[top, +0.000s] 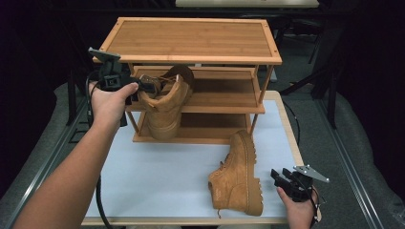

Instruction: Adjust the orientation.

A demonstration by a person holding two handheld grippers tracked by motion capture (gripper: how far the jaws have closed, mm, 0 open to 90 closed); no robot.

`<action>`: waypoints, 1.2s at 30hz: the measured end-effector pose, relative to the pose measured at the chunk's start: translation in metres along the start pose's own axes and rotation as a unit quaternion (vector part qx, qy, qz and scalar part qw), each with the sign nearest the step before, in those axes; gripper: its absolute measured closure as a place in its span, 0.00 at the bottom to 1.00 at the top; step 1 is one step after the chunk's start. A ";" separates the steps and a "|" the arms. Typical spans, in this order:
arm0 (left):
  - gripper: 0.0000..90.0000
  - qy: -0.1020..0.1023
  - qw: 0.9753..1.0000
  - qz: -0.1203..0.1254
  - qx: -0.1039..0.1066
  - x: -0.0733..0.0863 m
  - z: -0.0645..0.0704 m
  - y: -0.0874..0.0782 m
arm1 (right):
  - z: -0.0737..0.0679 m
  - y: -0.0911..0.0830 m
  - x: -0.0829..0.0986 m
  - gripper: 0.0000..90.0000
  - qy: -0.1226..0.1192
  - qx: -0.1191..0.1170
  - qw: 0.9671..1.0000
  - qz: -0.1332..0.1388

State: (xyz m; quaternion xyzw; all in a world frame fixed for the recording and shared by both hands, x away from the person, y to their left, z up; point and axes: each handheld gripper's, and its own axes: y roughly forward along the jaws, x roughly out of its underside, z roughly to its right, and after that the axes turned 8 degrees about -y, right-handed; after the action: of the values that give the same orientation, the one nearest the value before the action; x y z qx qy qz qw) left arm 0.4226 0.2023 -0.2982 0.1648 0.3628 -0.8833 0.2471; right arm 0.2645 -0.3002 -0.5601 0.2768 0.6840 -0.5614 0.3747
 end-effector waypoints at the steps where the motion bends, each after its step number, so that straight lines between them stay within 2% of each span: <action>1: 0.90 -0.002 1.000 0.005 0.003 0.000 -0.001 0.000 | 0.000 0.001 0.000 0.55 0.001 -0.001 1.000 0.007; 3: 0.90 -0.009 1.000 0.019 0.009 0.001 -0.003 0.000 | 0.000 0.000 0.000 0.54 0.000 0.001 1.000 0.000; 5: 0.90 -0.014 0.999 0.031 0.013 0.001 -0.005 0.001 | 0.000 0.002 0.001 0.55 0.002 -0.001 1.000 0.007; 7: 0.90 -0.019 0.999 0.031 0.014 0.001 -0.008 0.002 | 0.001 0.001 0.001 0.55 0.001 0.000 1.000 0.002; 9: 0.90 -0.034 0.998 0.039 0.026 0.002 -0.012 0.005 | 0.001 0.001 0.001 0.54 0.002 0.000 1.000 0.001; 11: 0.90 -0.031 0.998 0.042 0.030 0.003 -0.013 0.006 | 0.001 0.001 0.000 0.54 0.001 0.000 1.000 0.002; 14: 0.88 -0.028 0.998 0.048 0.024 0.005 -0.010 0.007 | 0.000 0.002 0.000 0.55 0.001 -0.001 1.000 0.001; 16: 0.85 -0.021 0.998 0.048 0.019 0.006 -0.008 0.007 | -0.001 0.001 0.000 0.54 0.000 -0.002 1.000 -0.003; 18: 0.81 -0.007 0.999 0.040 0.017 0.008 -0.005 0.010 | -0.001 0.001 0.000 0.54 0.000 -0.003 1.000 0.008; 21: 0.76 0.014 0.999 0.040 0.007 0.010 -0.002 0.009 | -0.001 0.000 0.000 0.54 -0.001 -0.004 1.000 -0.002; 24: 0.65 0.012 0.999 0.034 0.026 0.010 -0.005 0.008 | -0.001 0.000 0.000 0.54 0.001 -0.003 1.000 -0.002; 26: 0.62 0.010 0.999 0.028 0.032 0.010 -0.006 0.005 | 0.000 0.001 0.000 0.54 0.001 -0.003 1.000 0.003; 30: 0.58 0.028 0.999 0.019 0.035 0.015 -0.006 -0.006 | 0.000 0.001 0.000 0.54 0.003 -0.003 1.000 0.002; 32: 0.58 0.037 0.998 0.023 0.040 0.019 -0.007 -0.014 | 0.000 0.000 0.000 0.54 0.001 -0.002 1.000 -0.002; 34: 0.58 0.053 0.997 0.027 0.047 0.024 -0.009 -0.026 | -0.001 0.000 0.000 0.54 0.004 -0.003 1.000 0.009; 35: 0.57 0.056 0.997 0.029 0.050 0.026 -0.011 -0.030 | -0.001 -0.002 -0.001 0.54 0.002 -0.002 1.000 0.001; 36: 0.57 0.056 0.996 0.035 0.060 0.029 -0.013 -0.037 | -0.001 -0.002 -0.001 0.54 0.003 -0.002 1.000 0.013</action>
State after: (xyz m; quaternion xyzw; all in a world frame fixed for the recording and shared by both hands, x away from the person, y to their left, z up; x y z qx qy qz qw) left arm 0.3801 0.2255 -0.3000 0.2408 0.3160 -0.8839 0.2467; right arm 0.2637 -0.2994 -0.5579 0.2865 0.6825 -0.5547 0.3800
